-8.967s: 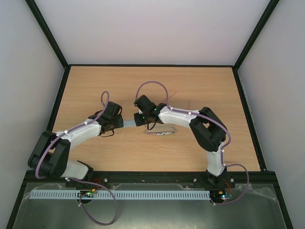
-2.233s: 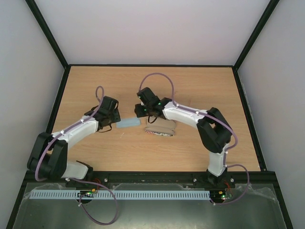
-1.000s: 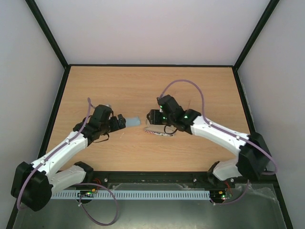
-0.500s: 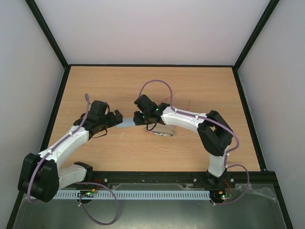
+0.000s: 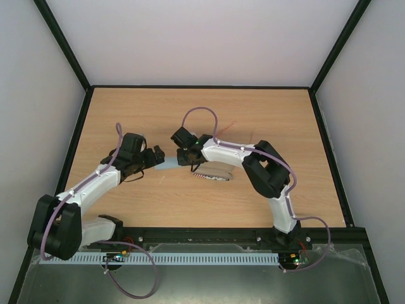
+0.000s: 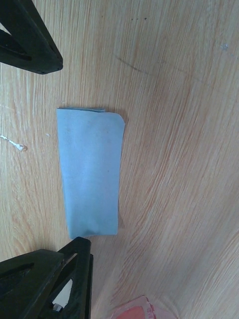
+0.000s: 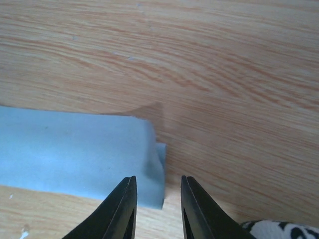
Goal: Organize the sunglasses
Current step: Pick up the glasses cleaning cloth from the center of the board.
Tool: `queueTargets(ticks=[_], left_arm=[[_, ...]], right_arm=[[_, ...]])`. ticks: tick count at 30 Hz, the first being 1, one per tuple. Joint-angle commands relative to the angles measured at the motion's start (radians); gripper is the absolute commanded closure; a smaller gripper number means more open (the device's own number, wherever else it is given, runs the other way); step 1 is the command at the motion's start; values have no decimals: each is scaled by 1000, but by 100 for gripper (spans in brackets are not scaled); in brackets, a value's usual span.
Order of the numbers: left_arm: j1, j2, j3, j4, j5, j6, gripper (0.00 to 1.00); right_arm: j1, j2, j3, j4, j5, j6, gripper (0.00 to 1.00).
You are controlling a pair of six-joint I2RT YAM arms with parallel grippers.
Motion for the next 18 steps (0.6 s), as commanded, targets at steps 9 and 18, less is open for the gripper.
queueTargets(ticks=[9, 18], left_arm=[[30, 25, -24, 51, 23, 17, 1], [32, 44, -31, 70, 30, 15, 1]], right_arm=[[3, 77, 79, -68, 61, -1, 74], [4, 78, 66, -68, 55, 5, 76]])
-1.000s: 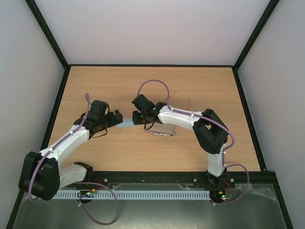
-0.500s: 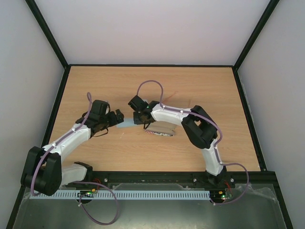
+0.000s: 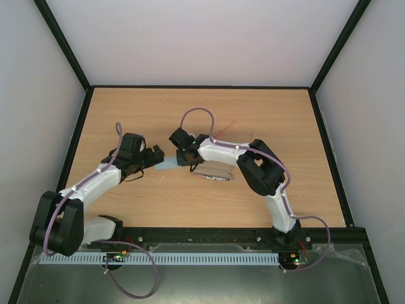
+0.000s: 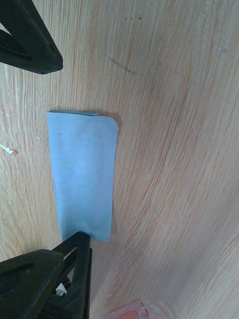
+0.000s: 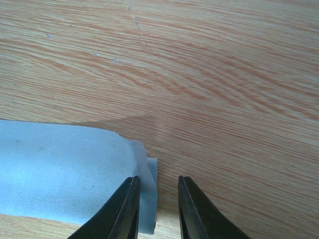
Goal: Organize the sunglasses
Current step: Pick up the glasses cleaning cloth from the center of the board.
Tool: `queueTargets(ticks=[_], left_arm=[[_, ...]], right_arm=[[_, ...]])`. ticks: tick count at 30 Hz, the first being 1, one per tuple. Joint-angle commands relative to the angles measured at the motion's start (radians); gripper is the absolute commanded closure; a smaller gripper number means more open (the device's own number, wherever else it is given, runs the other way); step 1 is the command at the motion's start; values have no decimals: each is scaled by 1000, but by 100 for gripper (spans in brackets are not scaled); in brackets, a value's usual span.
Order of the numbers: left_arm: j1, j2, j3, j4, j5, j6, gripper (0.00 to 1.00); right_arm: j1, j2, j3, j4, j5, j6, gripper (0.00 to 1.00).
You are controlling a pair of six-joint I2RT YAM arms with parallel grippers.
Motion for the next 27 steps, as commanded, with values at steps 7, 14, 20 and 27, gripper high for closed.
queueTargets(ticks=[7, 14, 20, 27], left_arm=[[6, 9, -15, 18, 14, 4, 1], [6, -6, -19, 13, 13, 5, 1], [6, -13, -35, 23, 19, -1, 1], [6, -22, -45, 26, 24, -1, 1]], right_arm=[[8, 10, 4, -30, 5, 14, 76], [13, 22, 12, -48, 18, 19, 76], [19, 40, 12, -50, 23, 29, 78], [24, 57, 20, -44, 17, 41, 81]])
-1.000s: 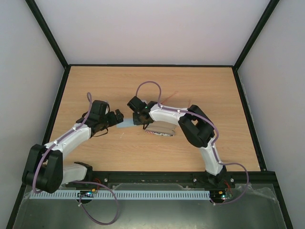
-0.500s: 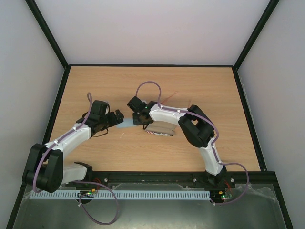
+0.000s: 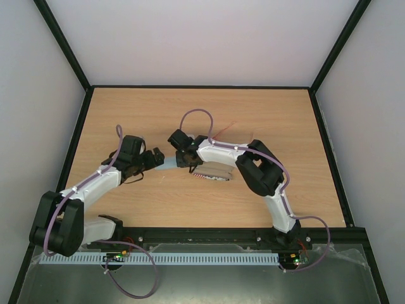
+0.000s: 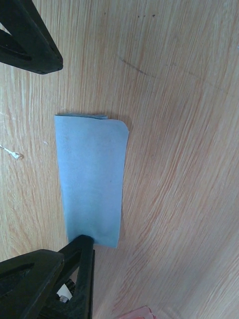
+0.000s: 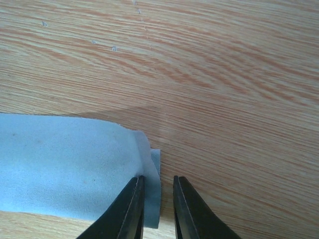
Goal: Organize the sunglasses
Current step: Pick up the glasses cleaning cloth from the center of the board.
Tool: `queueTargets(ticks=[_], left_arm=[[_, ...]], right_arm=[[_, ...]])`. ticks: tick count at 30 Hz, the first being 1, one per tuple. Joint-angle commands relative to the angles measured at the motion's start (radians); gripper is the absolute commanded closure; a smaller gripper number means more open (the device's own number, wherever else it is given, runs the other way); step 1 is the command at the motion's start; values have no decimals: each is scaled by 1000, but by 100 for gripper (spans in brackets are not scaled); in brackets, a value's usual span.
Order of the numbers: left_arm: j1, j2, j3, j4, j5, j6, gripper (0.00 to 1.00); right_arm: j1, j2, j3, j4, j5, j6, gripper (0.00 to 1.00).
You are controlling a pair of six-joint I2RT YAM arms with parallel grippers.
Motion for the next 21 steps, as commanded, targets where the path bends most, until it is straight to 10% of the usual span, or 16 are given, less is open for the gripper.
queueTargets(ticks=[1, 21], left_arm=[[8, -22, -16, 10, 11, 2, 1], [7, -3, -65, 34, 51, -15, 4]], right_arm=[[11, 53, 22, -30, 14, 19, 81], [24, 62, 9, 2, -1, 34, 99]])
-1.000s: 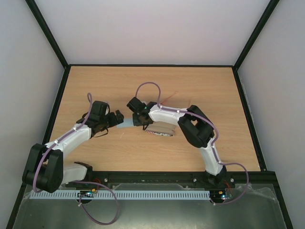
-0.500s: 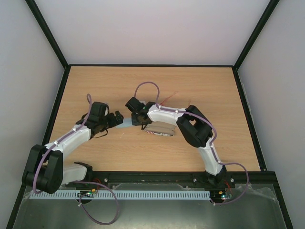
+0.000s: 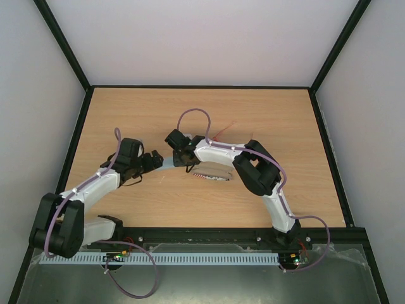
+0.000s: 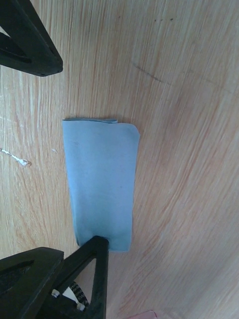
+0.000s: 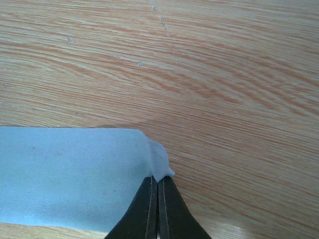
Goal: Organize the sunglasses
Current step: Pick up the glasses cleaning cloth from the center of the board.
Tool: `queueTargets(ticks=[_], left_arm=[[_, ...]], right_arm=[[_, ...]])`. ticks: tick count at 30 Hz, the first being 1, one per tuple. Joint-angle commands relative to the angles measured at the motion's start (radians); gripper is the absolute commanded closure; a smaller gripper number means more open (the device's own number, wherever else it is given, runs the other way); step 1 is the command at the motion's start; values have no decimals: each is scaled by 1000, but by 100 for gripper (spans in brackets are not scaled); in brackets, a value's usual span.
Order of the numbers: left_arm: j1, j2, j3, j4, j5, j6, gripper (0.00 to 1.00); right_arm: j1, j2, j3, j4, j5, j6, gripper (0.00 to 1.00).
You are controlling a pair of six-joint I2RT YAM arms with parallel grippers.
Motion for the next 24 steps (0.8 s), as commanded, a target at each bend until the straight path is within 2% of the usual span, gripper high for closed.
queueTargets(ticks=[1, 6, 11, 18, 24], left_arm=[[-25, 22, -28, 22, 7, -21, 6], [-60, 76, -13, 1, -54, -41, 29], [-96, 138, 68, -81, -167, -45, 43], [-104, 229, 185, -204, -332, -8, 48], [-104, 288, 222, -231, -356, 20, 61]], right_arm=[[11, 26, -34, -12, -5, 13, 99], [11, 18, -48, 3, -10, 12, 99], [10, 8, -72, 26, -6, 8, 99], [10, -13, -116, 75, -31, 6, 99], [11, -26, -135, 100, -49, 2, 99]])
